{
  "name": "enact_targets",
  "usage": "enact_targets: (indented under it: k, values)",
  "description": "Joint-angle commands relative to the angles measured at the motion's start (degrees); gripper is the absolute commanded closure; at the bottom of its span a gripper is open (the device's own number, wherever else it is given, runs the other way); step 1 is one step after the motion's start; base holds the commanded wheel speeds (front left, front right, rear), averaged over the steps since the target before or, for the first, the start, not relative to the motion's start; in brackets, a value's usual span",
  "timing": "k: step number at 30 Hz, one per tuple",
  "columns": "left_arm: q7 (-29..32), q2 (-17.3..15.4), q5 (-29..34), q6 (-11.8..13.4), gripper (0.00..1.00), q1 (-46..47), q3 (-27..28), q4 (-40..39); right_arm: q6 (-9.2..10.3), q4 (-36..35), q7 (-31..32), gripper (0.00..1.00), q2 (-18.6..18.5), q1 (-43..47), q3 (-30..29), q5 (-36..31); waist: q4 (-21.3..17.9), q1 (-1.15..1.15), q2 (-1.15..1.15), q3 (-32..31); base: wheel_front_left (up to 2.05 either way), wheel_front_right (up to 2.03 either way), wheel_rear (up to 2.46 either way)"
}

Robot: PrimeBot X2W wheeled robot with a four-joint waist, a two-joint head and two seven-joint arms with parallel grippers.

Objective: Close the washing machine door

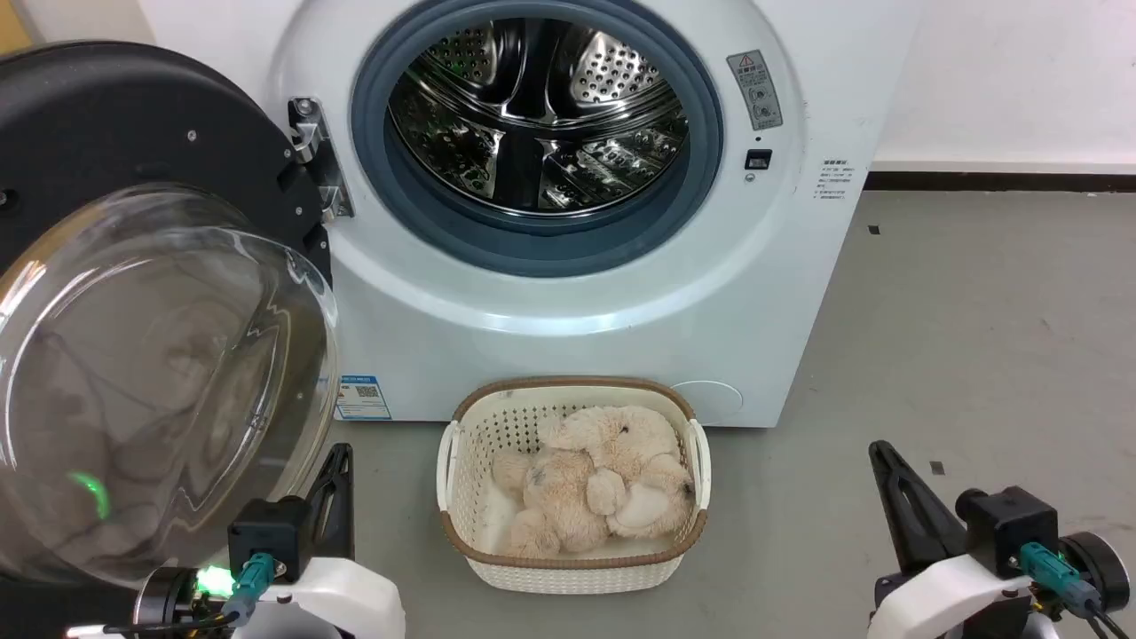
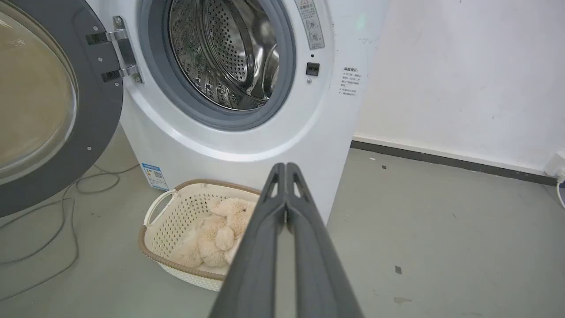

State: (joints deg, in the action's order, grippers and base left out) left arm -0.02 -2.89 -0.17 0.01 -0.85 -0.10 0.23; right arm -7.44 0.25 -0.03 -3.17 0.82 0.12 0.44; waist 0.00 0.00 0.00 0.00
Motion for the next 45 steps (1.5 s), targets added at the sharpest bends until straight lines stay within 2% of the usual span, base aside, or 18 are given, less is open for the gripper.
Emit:
enact_targets:
  k: [1,3,4,26,45]
  values:
    - [0.02,0.02,0.17,-0.01,1.00,0.85,0.10,-0.23,-0.05,-0.25,0.03,1.00,0.29,-0.82,-0.12,-0.44,0.00,0.00,0.00,0.00,0.00,0.00,0.00]
    - [0.02,0.02,0.17,-0.01,1.00,0.85,0.10,-0.23,-0.05,-0.25,0.03,1.00,0.29,-0.82,-0.12,-0.44,0.00,0.00,0.00,0.00,0.00,0.00,0.00]
    - [-0.01,0.00,-0.01,0.00,0.00,-0.01,-0.01,0.01,0.00,0.01,-0.01,0.00,-0.01,0.02,0.00,0.03,0.00,0.00,0.00,0.00,0.00,0.00,0.00]
    - [-2.30,0.01,-1.08,0.55,0.00,-0.50,-0.63,0.67,-0.01,0.32,-2.30,0.00,0.04,0.43,0.84,1.62,0.80,0.00,0.00,0.02,0.00,0.00,0.00]
    - [-4.58,0.01,-2.06,1.01,0.00,-0.89,-0.80,1.13,-0.01,0.54,-4.57,0.00,0.08,0.81,2.13,2.93,5.93,0.00,0.00,-0.11,0.00,0.00,0.00]
